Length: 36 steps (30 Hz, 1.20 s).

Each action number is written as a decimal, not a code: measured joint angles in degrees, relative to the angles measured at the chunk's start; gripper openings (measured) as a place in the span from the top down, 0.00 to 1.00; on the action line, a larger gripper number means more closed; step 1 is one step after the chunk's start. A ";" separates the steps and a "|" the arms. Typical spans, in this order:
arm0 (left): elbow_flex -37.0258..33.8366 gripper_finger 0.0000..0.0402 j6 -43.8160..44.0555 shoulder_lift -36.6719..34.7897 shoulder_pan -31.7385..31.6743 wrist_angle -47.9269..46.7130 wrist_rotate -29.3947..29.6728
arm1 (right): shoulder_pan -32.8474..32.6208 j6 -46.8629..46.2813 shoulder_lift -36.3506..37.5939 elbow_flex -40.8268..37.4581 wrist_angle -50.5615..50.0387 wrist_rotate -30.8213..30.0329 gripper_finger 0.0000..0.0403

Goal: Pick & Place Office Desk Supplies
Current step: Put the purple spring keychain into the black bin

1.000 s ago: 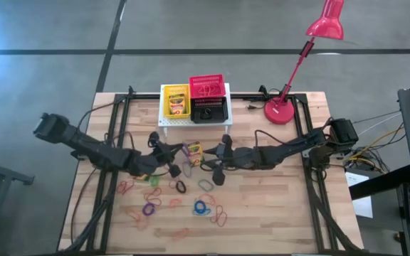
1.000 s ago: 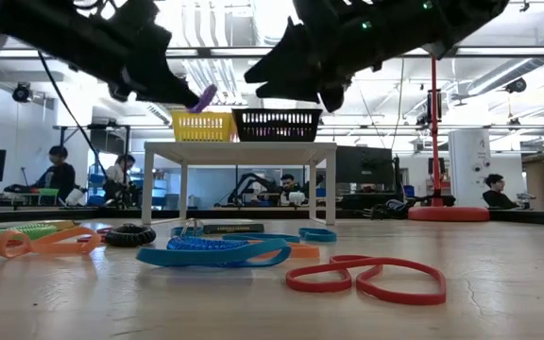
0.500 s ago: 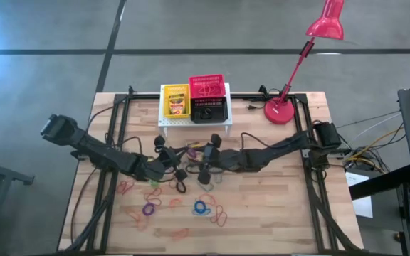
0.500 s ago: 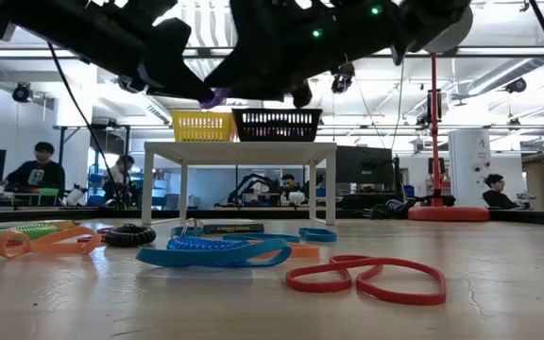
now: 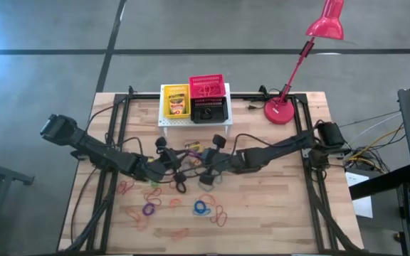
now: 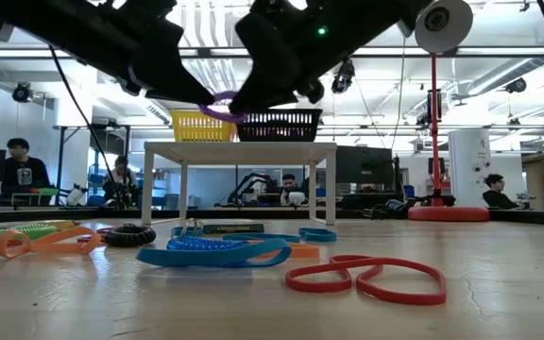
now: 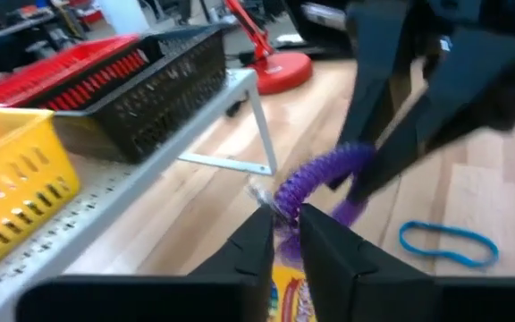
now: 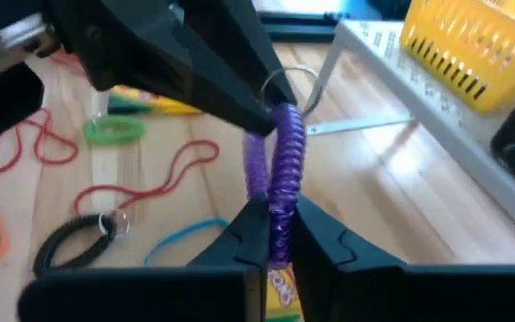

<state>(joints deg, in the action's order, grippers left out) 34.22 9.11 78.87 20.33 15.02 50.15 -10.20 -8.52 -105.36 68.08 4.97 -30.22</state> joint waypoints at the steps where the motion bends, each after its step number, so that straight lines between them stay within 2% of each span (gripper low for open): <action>1: 0.00 0.82 -0.12 0.00 -0.06 -0.32 -0.76 | -0.09 -0.65 0.35 0.46 -1.75 0.04 0.95; 6: -0.04 0.65 0.67 -0.02 -0.08 -1.87 -3.28 | -0.69 -3.36 2.97 1.85 -12.42 0.22 0.94; 10: -0.17 0.54 4.06 0.09 -0.12 -2.75 -5.33 | -0.80 -1.41 6.02 2.87 -14.52 0.22 0.94; 13: -0.48 0.50 6.16 0.04 -0.12 -2.58 -6.82 | 0.49 2.97 8.35 4.46 -14.23 0.28 0.94; 21: -0.81 0.50 6.96 0.09 -0.12 -1.81 -7.35 | 10.57 11.16 10.11 9.70 -17.27 1.05 0.94; 27: -0.81 0.52 6.96 0.09 -0.12 -1.99 -7.35 | 19.17 9.26 10.13 10.25 -23.45 7.56 0.93; 31: -0.81 0.52 7.07 0.09 -0.15 -2.01 -7.35 | 22.87 6.50 10.16 10.25 -27.28 8.53 0.87; 36: -0.81 0.52 7.27 0.09 -0.17 -2.01 -7.35 | 24.80 4.69 10.47 10.21 -30.48 9.63 0.73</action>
<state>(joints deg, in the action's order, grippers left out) 33.41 16.38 78.96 20.16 13.02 42.81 14.60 -3.83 -94.88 78.28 -25.51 -20.59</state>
